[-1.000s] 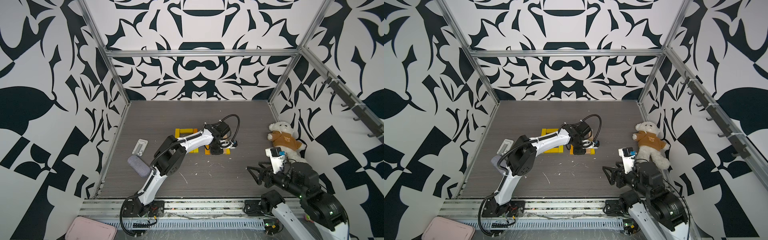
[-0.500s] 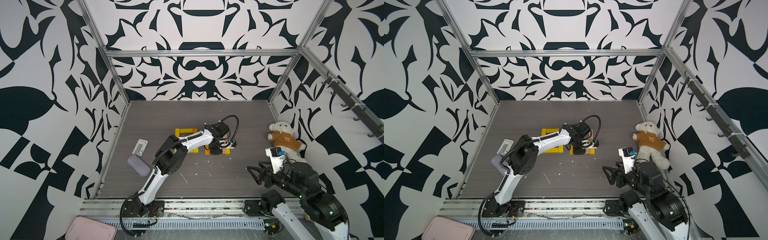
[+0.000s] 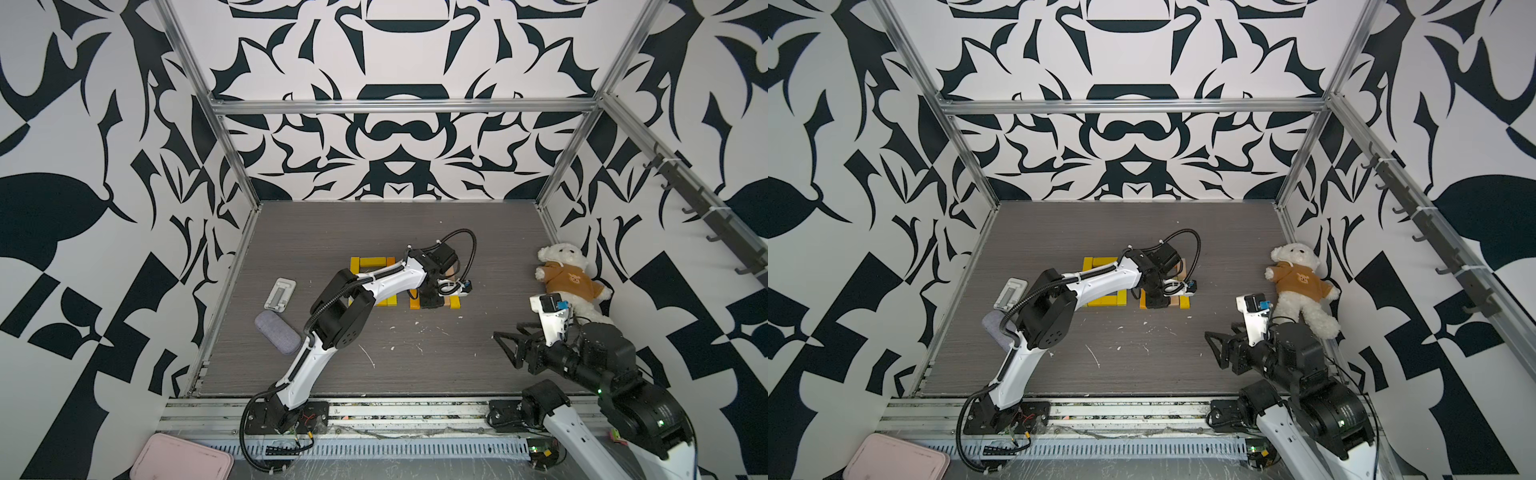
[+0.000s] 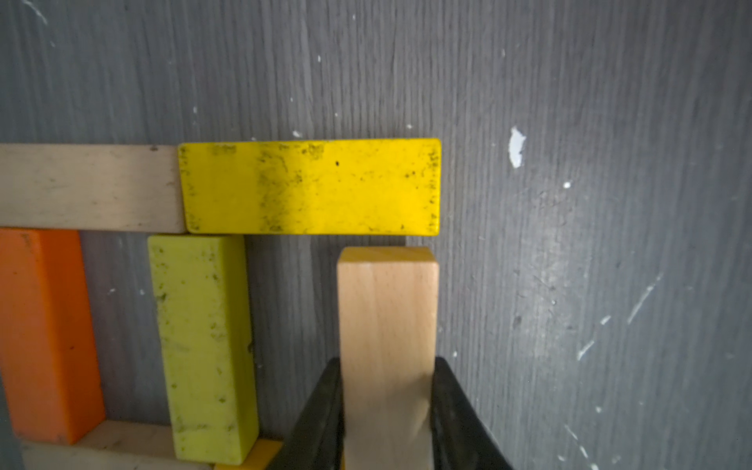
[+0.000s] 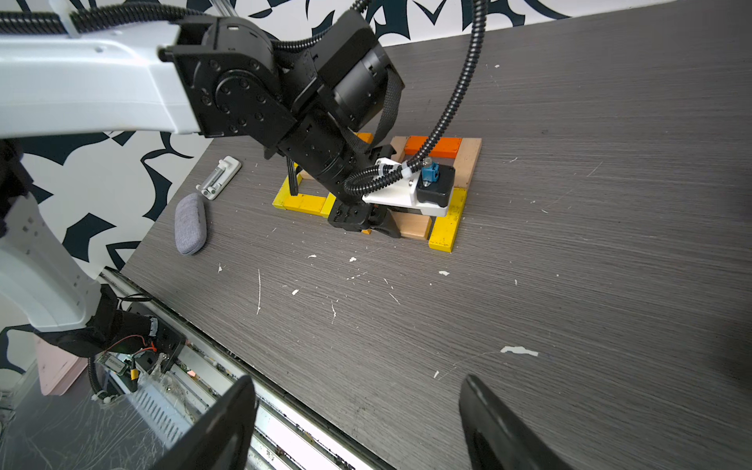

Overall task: Assemble the number 8 with building blocks
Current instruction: Assemble the building block at the center of the board.

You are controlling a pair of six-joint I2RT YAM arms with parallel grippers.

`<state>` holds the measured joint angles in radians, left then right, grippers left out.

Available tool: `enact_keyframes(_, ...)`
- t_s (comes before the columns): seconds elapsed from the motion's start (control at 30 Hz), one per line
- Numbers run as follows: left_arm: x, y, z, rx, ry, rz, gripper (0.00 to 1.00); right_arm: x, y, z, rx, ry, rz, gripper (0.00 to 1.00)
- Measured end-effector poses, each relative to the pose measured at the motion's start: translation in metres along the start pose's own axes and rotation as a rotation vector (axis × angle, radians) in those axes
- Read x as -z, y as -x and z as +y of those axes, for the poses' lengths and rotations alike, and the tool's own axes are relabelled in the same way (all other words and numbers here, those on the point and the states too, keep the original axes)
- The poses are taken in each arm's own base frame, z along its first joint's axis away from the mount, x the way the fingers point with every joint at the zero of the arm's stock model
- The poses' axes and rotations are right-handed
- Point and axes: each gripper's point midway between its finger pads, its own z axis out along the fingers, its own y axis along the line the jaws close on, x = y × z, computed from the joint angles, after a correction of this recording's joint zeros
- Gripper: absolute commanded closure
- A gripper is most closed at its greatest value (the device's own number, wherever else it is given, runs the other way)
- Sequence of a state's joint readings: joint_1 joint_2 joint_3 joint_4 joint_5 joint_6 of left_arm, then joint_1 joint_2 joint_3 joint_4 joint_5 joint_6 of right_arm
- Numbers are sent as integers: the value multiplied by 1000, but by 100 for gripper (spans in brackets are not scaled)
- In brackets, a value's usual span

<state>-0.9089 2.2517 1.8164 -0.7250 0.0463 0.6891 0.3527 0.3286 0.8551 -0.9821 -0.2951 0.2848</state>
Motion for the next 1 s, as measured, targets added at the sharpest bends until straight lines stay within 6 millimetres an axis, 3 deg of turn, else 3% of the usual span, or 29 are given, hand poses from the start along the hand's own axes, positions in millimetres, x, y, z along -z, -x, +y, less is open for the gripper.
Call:
enact_keyframes(0.57, 0, 0, 0, 3, 1, 0, 58, 0, 0, -1, -1, -4, 0, 19)
enact_keyframes(0.73, 0, 1, 1, 86, 7, -11, 57, -7, 1, -11, -38, -59, 24, 19)
enact_keyframes(0.83, 6, -2, -2, 176, 23, -34, 50, -14, 1, -18, -64, -99, 51, 19)
enact_keyframes(1.0, 40, -7, -12, 349, 75, -134, 45, -31, 3, -26, -118, -119, 57, 19)
